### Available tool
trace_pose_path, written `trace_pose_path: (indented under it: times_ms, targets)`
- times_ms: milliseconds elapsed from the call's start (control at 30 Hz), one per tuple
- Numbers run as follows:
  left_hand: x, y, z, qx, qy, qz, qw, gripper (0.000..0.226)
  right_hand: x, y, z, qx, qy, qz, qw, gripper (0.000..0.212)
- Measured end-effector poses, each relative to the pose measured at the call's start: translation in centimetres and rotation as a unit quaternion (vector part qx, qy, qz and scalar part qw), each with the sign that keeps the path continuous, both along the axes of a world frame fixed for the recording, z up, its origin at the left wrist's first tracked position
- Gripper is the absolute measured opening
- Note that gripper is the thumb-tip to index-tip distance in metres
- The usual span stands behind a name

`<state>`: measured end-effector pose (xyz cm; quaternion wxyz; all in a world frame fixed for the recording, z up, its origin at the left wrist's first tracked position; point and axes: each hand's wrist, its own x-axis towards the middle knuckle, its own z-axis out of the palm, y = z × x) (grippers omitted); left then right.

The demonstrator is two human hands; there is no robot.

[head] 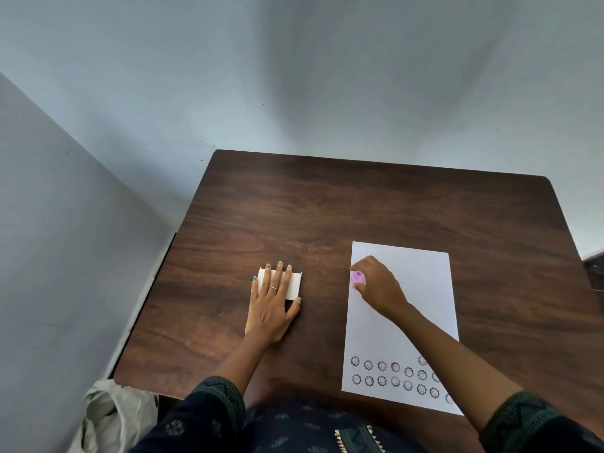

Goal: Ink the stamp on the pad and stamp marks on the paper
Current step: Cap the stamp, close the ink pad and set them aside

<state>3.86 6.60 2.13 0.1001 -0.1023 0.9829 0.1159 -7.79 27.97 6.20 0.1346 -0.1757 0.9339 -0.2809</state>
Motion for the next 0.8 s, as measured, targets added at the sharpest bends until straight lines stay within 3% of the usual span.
trace_pose_path:
  times_ms: [200, 433, 800]
  targets:
    - [0.0, 0.0, -0.1, 0.004, 0.005, 0.001, 1.0, 0.07, -0.1, -0.2, -0.7, -0.005, 0.006, -0.003, 1.0, 0.022]
    - [-0.1, 0.0, -0.3, 0.013, 0.013, 0.003, 1.0, 0.07, 0.0, -2.4, 0.1, -0.087, 0.009, -0.035, 0.996, 0.015]
    - [-0.1, 0.0, -0.1, 0.007, 0.003, 0.004, 1.0, 0.07, 2.5, -5.4, -0.6, -0.029, -0.012, 0.062, 0.998, 0.024]
